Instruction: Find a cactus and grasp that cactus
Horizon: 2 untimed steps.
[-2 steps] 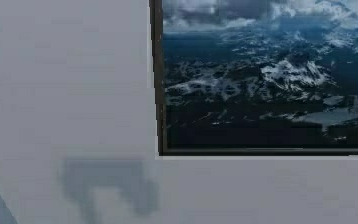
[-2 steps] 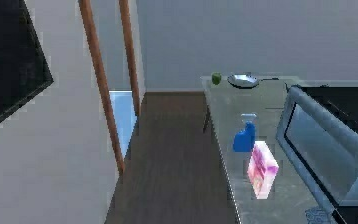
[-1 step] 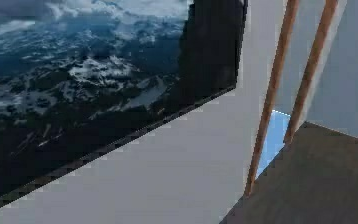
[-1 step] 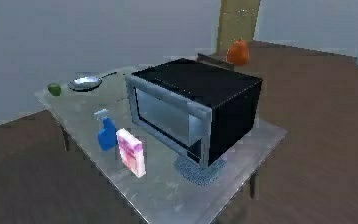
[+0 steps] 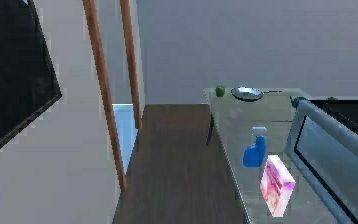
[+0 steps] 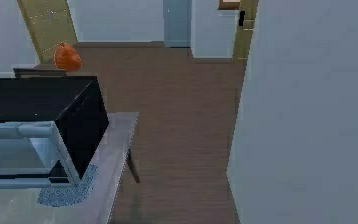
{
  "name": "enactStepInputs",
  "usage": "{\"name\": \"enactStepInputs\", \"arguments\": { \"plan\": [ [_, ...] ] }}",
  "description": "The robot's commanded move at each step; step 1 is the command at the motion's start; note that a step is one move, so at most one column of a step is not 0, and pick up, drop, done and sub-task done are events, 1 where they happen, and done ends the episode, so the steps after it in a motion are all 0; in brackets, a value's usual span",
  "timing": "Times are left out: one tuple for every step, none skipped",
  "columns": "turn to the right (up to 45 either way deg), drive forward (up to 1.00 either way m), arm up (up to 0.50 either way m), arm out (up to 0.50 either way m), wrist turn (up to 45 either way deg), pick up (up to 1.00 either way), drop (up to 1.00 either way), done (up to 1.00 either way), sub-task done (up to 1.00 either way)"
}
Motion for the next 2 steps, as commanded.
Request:
{"name": "enactStepInputs", "arguments": {
  "plan": [
    [0.0, 0.85, 0.00, 0.00, 0.0, 0.00, 0.00, 0.00, 0.00],
    [-15.0, 0.00, 0.00, 0.00, 0.0, 0.00, 0.00, 0.00, 0.00]
  ]
}}
